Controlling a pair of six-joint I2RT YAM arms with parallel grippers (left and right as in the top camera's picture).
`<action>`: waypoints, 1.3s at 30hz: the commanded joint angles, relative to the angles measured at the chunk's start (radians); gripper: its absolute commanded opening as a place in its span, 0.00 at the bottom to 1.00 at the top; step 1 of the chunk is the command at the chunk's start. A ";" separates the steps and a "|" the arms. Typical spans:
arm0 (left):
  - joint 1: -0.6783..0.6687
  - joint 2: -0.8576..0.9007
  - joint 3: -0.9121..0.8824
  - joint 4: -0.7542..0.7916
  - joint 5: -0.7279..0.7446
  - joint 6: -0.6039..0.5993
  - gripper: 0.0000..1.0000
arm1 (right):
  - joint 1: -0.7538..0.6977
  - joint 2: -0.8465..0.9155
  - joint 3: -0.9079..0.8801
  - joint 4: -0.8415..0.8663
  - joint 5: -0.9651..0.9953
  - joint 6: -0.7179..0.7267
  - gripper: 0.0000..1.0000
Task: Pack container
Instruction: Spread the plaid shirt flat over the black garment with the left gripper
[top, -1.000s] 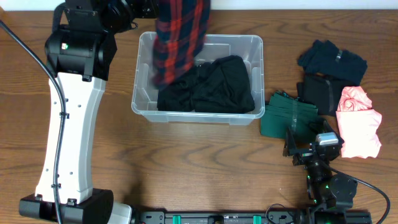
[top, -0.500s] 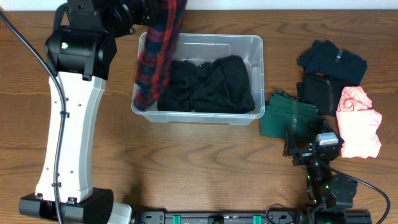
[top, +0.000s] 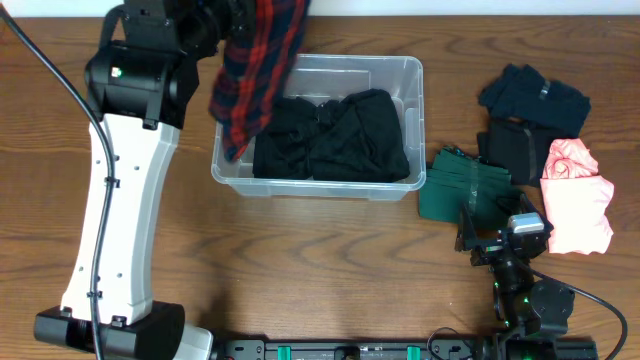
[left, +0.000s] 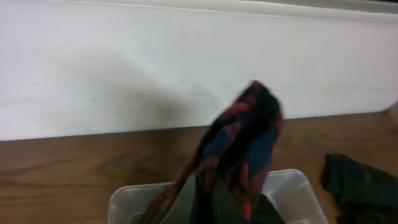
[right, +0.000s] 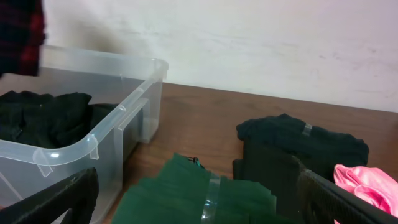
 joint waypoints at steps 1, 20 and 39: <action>-0.020 0.001 0.008 0.011 -0.093 0.017 0.06 | 0.003 -0.004 -0.003 -0.001 0.002 0.005 0.99; -0.081 0.079 0.008 -0.050 -0.184 0.081 0.06 | 0.003 -0.004 -0.003 -0.001 0.002 0.005 0.99; -0.261 0.112 0.007 -0.152 -0.180 0.106 0.06 | 0.003 -0.004 -0.003 -0.001 0.002 0.005 0.99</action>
